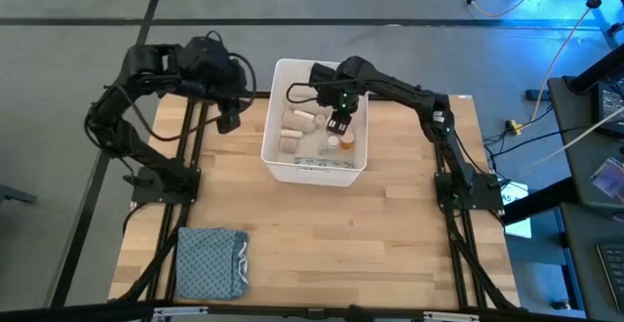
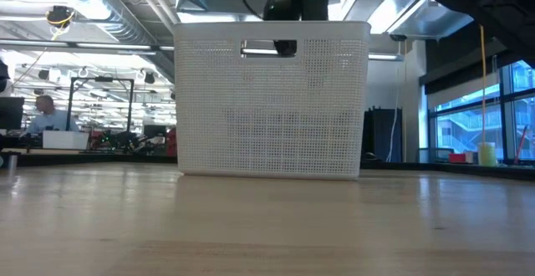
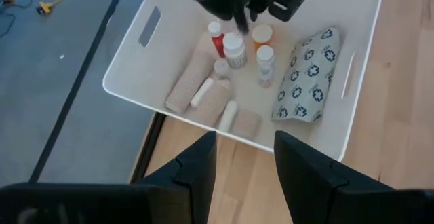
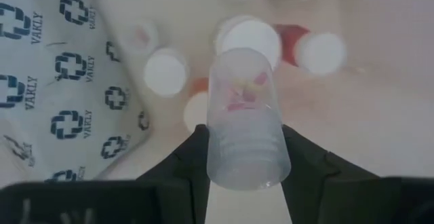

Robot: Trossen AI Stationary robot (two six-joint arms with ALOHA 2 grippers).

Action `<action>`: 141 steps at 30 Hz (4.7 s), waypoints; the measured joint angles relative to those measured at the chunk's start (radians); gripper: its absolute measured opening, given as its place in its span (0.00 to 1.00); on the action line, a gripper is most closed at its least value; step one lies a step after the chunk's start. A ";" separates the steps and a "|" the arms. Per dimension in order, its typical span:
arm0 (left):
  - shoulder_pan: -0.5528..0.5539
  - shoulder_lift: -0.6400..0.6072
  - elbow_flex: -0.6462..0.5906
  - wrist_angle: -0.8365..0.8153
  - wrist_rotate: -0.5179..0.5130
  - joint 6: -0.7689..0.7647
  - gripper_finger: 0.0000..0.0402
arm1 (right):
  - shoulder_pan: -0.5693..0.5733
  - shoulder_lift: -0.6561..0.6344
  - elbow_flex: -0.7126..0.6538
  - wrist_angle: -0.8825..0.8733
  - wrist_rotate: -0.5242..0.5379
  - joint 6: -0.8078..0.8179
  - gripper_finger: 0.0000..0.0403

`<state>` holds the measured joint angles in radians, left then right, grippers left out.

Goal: Pick & place medical supplies in basket/bin
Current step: Put the transparent pill bottle into the white bin, then return to Home Position

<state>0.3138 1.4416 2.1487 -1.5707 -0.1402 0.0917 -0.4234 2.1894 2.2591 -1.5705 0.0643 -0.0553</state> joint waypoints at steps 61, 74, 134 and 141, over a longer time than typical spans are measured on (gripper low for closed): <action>0.000 0.007 0.000 0.000 0.003 0.027 0.35 | -0.037 0.038 -0.150 -0.001 -0.137 0.323 0.33; 0.000 0.007 0.000 0.000 0.003 0.027 0.35 | -0.036 0.105 -0.152 -0.001 -0.137 0.255 0.34; 0.000 0.006 0.030 0.000 0.000 0.042 0.35 | -0.036 0.120 -0.080 0.000 -0.230 0.195 0.60; 0.000 -0.034 0.043 0.000 0.000 -0.015 0.35 | -0.038 0.067 0.073 -0.001 -0.232 0.217 0.60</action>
<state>0.3141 1.4072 2.1918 -1.5707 -0.1398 0.0765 -0.4614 2.2560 2.3319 -1.5717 -0.1680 0.1612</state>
